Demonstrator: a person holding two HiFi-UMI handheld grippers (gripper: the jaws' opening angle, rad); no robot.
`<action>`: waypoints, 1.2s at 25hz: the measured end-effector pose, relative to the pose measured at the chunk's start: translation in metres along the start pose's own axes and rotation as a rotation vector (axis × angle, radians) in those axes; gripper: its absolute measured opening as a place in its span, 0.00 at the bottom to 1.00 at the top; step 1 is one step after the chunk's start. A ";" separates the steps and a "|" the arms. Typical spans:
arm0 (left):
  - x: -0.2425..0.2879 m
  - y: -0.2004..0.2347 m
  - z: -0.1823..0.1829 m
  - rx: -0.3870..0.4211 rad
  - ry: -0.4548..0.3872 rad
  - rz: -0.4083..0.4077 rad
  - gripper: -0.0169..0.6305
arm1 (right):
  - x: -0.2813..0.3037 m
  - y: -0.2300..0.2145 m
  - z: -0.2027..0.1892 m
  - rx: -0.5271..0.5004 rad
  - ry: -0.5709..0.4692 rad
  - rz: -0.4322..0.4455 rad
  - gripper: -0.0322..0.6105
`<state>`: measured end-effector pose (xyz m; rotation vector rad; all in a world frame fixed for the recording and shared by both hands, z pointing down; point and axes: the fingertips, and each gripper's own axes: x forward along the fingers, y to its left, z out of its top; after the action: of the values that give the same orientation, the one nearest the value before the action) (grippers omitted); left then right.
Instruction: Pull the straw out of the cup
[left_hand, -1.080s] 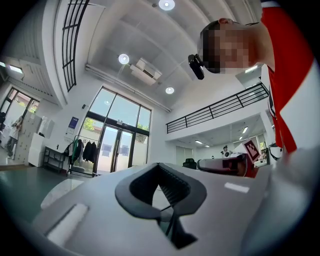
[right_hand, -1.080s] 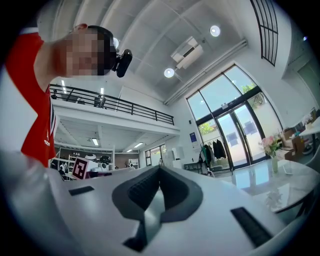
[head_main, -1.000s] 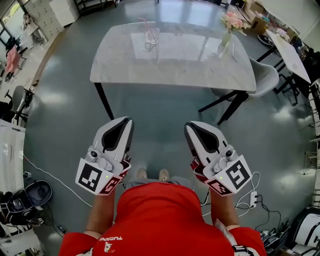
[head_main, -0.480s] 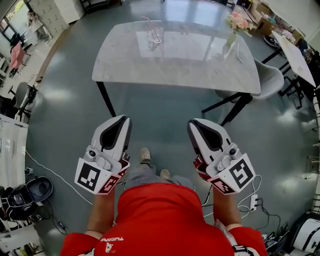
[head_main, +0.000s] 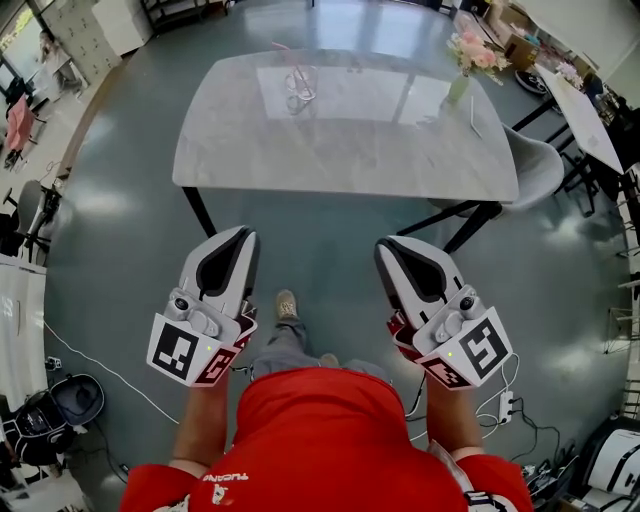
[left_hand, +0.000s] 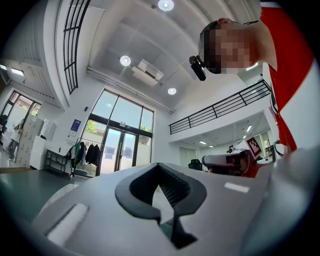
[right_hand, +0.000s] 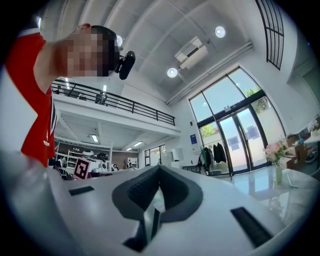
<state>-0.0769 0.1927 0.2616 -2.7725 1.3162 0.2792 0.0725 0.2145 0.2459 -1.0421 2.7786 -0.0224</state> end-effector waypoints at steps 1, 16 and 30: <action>0.006 0.008 0.000 0.001 0.000 -0.005 0.03 | 0.009 -0.005 0.000 -0.002 0.001 -0.003 0.05; 0.083 0.161 -0.011 -0.025 0.016 -0.071 0.03 | 0.161 -0.069 -0.007 -0.022 0.030 -0.076 0.05; 0.126 0.243 -0.027 -0.060 0.026 -0.141 0.03 | 0.235 -0.108 -0.026 -0.065 0.085 -0.179 0.05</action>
<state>-0.1829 -0.0609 0.2704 -2.9110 1.1286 0.2796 -0.0355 -0.0217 0.2432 -1.3328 2.7675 0.0001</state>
